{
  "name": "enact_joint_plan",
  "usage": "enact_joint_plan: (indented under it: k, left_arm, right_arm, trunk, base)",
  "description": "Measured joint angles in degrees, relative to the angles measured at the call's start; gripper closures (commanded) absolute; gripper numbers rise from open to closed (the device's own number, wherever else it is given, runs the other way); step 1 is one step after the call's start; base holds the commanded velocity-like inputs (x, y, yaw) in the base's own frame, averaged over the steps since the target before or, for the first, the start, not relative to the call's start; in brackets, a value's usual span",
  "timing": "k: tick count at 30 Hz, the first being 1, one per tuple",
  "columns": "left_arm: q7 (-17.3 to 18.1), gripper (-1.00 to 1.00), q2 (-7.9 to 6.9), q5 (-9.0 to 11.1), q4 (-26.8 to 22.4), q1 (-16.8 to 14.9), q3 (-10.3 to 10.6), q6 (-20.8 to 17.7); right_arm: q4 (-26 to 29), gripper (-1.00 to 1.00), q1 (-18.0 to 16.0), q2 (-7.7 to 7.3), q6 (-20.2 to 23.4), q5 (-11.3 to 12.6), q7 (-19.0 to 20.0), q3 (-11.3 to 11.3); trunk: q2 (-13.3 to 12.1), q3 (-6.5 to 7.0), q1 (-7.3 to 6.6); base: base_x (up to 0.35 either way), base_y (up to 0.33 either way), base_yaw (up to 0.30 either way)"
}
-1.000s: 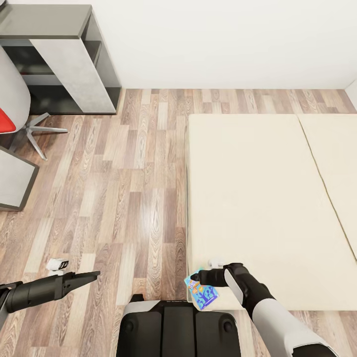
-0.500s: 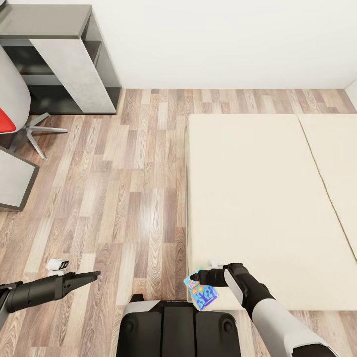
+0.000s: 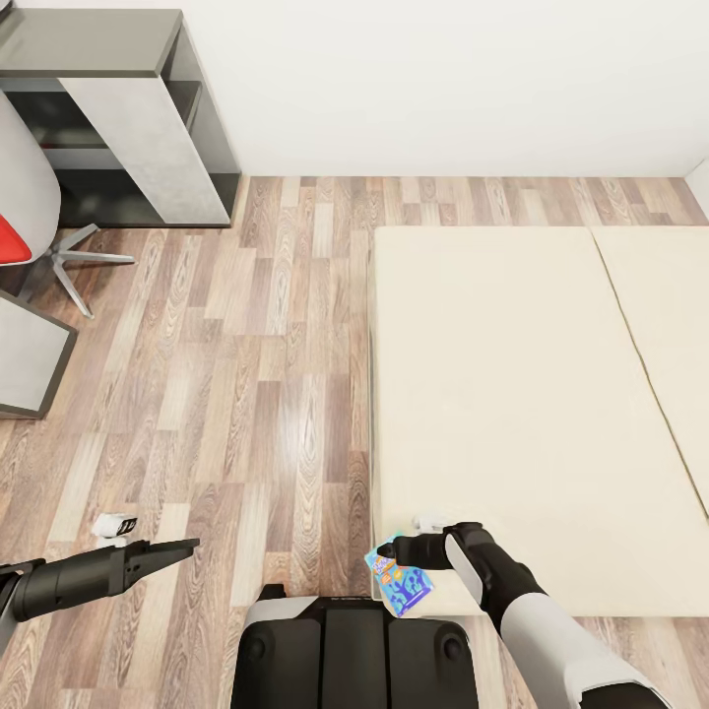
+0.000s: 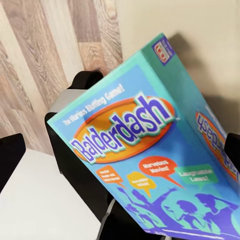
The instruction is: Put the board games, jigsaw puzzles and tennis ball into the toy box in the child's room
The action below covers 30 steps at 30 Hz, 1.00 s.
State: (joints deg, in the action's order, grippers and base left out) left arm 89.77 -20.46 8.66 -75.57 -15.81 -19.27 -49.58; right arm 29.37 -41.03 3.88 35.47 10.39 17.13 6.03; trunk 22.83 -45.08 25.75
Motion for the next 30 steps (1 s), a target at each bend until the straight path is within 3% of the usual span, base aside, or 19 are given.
enact_joint_plan:
  k: [24, 30]
  left_arm:
    - [0.0, -1.0, -0.09, 0.01, 0.0, 0.0, -0.05, -0.08]
    - [0.0, -1.0, -0.09, 0.0, 0.0, 0.0, -0.06, -0.07]
  right_arm:
    - [0.09, -1.0, 0.0, -0.03, -0.09, -0.06, 0.86, 0.02]
    - [0.09, -1.0, 0.0, -0.05, -0.08, 0.05, 0.92, 2.06]
  trunk:
    - [0.0, 0.0, 0.0]
    - [0.0, 0.0, 0.0]
  base:
    - [0.0, 0.0, 0.0]
    - [0.0, 0.0, 0.0]
